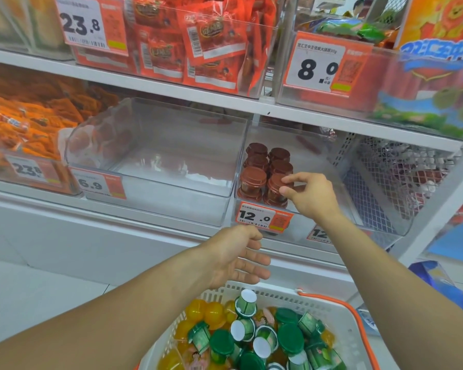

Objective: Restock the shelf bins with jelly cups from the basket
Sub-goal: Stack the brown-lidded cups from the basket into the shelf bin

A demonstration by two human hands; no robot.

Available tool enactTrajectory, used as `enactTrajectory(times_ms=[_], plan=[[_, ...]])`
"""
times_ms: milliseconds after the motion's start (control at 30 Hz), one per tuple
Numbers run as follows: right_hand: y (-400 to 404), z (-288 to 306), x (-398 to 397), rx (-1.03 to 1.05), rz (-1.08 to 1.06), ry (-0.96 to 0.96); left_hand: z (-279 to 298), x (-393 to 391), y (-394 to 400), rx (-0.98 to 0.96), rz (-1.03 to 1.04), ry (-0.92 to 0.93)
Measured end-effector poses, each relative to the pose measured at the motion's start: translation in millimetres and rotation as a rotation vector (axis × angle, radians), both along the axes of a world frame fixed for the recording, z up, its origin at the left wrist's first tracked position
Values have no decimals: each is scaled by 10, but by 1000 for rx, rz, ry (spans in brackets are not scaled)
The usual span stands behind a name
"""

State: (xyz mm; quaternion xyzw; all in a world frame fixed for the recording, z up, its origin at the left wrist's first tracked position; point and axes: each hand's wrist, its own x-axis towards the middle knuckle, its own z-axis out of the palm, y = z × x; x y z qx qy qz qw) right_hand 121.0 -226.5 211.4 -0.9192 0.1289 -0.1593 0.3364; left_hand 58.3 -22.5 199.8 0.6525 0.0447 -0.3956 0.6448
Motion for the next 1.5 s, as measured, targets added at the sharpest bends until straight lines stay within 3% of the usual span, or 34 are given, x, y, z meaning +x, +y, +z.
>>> enactTrajectory(times_ms=[233, 400, 467, 533, 667, 767, 867, 933, 1067, 1200, 1400, 1500], plan=[[41, 17, -61, -97, 19, -23, -69, 1, -5, 49, -25, -12], [258, -6, -406, -143, 99, -712, -182, -20, 17, 118, -66, -22], [431, -122, -636, -107, 165, -846, -257, -13, 24, 183, -85, -54], [583, -363, -826, -36, 224, -839, -374, -9, 23, 284, -112, -115], [761, -1186, -1130, 90, 310, -535, -814, -49, 150, 655, -329, -354], [752, -1738, -1292, -67, 488, -36, -1262, -191, 390, 992, -639, -510], [742, -2089, -1406, -205, 725, 490, -1754, -423, 626, 1149, -808, -467], [773, -2238, -1513, -314, 827, 725, -2070, -617, 721, 1192, -818, -429], [863, -2426, -1680, -624, 809, 779, -2460, -984, 748, 1353, -784, -425], [972, -2490, -1771, -715, 774, 760, -2473, -1053, 671, 1467, -789, -508], [1045, -2379, -1727, -432, 714, 788, -2442, -974, 619, 1453, -626, -374], [1060, -2191, -1567, -252, 670, 867, -2309, -940, 568, 1412, -766, -355]])
